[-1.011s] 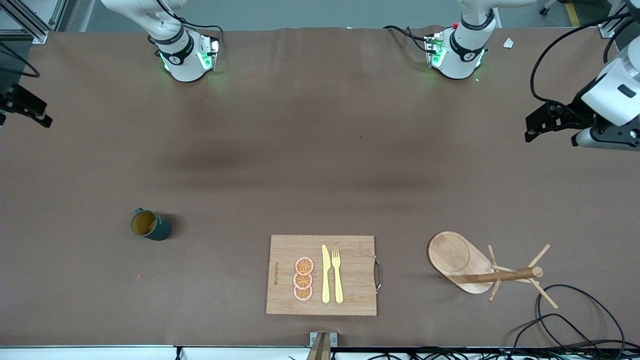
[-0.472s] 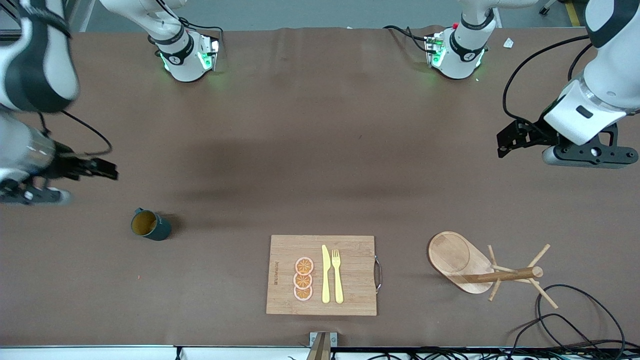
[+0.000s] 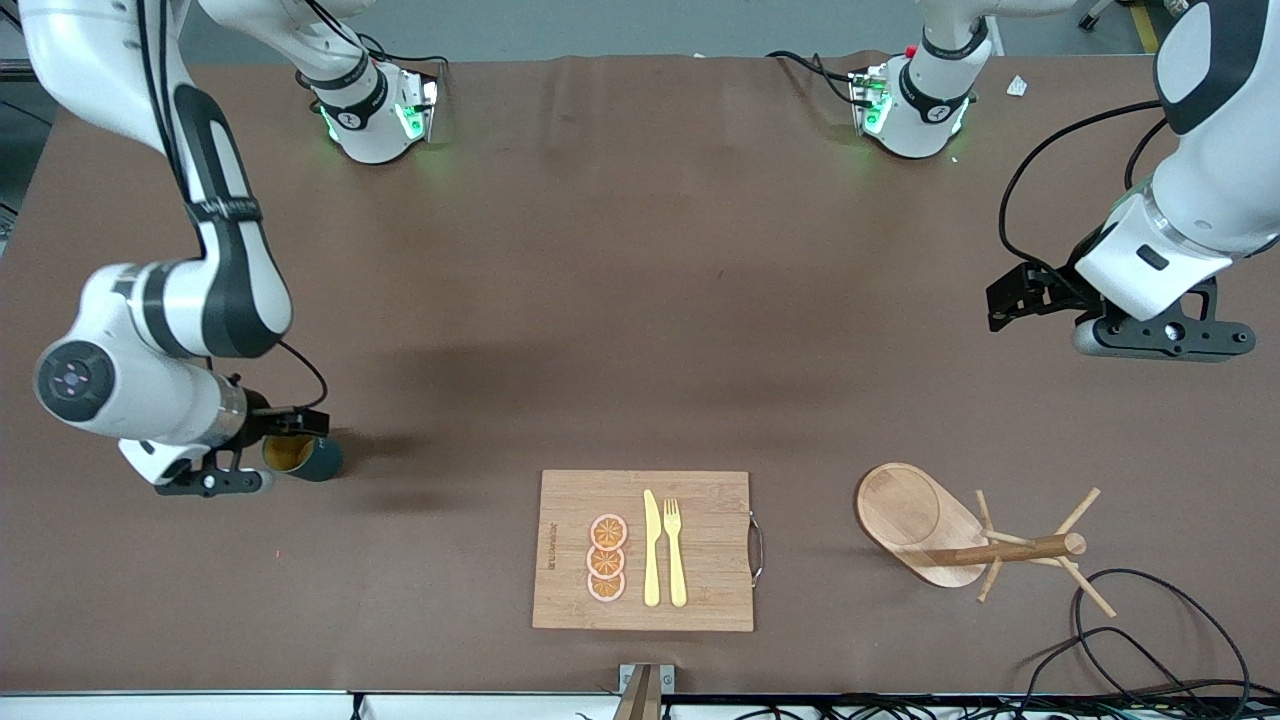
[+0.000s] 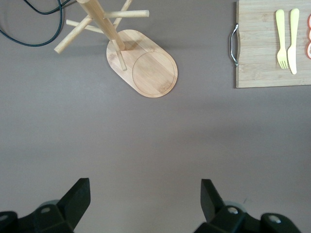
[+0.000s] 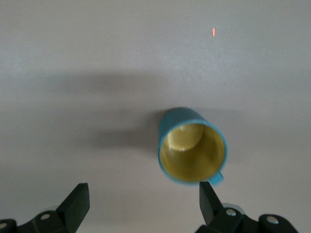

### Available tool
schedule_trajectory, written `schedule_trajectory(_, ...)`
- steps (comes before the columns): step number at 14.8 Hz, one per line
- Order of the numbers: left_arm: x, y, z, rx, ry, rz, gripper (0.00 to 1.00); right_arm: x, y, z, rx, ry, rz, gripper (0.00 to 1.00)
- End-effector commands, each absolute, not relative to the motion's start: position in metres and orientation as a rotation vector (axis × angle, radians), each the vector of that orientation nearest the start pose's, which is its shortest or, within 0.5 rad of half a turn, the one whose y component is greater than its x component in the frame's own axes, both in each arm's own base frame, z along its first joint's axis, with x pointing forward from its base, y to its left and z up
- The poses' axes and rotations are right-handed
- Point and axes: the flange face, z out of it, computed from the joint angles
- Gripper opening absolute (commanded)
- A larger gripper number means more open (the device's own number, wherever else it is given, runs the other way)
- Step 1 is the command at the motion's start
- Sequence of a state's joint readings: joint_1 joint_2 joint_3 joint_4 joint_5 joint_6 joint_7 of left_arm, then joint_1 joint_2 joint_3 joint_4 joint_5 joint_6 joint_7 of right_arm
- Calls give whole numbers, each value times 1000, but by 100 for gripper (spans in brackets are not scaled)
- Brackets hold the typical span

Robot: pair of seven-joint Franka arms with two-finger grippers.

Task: Pass cup and hang on rack
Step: 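Lower the right gripper over the teal mug and close on its rim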

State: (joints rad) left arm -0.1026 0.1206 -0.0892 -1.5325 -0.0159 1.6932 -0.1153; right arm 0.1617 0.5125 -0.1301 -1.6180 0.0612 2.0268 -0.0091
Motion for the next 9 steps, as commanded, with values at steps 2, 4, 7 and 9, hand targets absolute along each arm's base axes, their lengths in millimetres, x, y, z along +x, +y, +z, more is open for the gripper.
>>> schedule_trajectory(2, 594, -111, 594, -3174, 106, -88, 100, 677, 31, 285, -3147, -12, 193, 100)
schedule_trajectory(4, 594, -111, 595, -3168, 104, -90, 100, 676, 23, 269, -3148, 1, 227, 93)
schedule_trajectory(7, 592, -109, 599, -3167, 99, -100, 100, 672, 23, 257, -3146, -10, 268, 58)
schedule_trajectory(9, 593, -106, 600, -3166, 85, -107, 100, 672, 23, 257, -3147, -12, 273, 36)
